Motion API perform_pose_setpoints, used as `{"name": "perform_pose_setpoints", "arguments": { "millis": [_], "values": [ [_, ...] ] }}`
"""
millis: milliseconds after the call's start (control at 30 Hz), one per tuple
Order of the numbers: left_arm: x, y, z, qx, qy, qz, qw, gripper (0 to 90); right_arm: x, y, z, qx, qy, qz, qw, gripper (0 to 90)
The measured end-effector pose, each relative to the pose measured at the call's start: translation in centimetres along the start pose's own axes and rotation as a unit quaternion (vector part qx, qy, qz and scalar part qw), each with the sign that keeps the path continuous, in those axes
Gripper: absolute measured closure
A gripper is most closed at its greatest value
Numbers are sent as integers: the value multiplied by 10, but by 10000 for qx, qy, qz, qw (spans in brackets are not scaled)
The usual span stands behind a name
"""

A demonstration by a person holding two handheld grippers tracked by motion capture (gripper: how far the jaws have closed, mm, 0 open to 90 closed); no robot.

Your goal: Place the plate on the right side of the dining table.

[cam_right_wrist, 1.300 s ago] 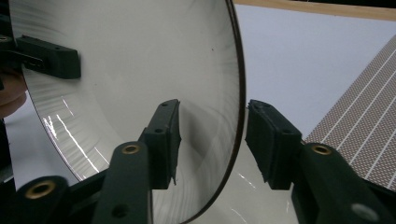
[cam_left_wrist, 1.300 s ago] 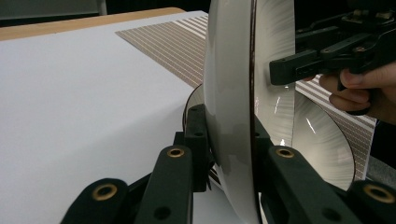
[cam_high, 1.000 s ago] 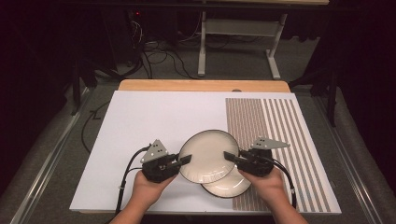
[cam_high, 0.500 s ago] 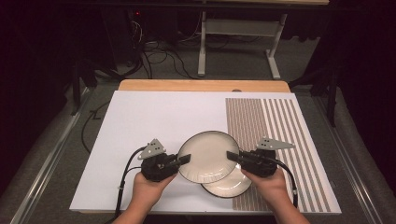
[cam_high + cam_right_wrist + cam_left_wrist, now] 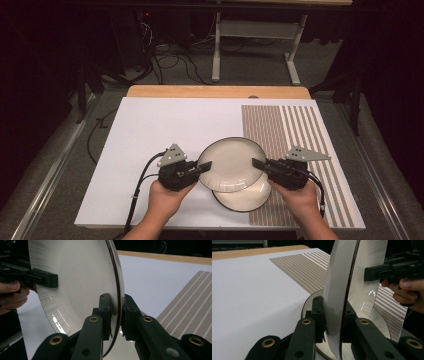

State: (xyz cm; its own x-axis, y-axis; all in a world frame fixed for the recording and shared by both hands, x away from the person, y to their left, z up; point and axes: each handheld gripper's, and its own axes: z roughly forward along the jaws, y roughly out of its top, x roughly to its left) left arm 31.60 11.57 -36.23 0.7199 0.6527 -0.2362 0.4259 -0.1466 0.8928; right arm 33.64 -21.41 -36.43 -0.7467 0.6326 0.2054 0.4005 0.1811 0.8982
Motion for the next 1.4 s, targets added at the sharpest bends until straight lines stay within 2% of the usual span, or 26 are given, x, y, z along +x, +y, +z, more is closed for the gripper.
{"name": "perform_pose_setpoints", "arguments": {
  "millis": [100,233,567,900,1100,1400],
  "values": [
    [-4,10,8,75,-17,134,9999,782,-4,4,-8,-61,-94,-52,9999,827],
    [-6,21,19,151,-53,201,9997,778,-11,10,-18,-152,-221,-82,9996,829],
    [-12,44,55,190,-181,194,9995,768,-33,17,-42,-283,-555,-62,9980,832],
    [-18,59,92,243,-212,262,9991,758,-59,15,-60,-431,-852,162,9953,832],
    [-21,67,114,216,-235,217,9993,750,-71,14,-69,-489,-1031,227,9932,832],
    [-28,75,146,316,-288,192,9989,738,-91,7,-84,-524,-1313,314,9895,831]
  ]
}}
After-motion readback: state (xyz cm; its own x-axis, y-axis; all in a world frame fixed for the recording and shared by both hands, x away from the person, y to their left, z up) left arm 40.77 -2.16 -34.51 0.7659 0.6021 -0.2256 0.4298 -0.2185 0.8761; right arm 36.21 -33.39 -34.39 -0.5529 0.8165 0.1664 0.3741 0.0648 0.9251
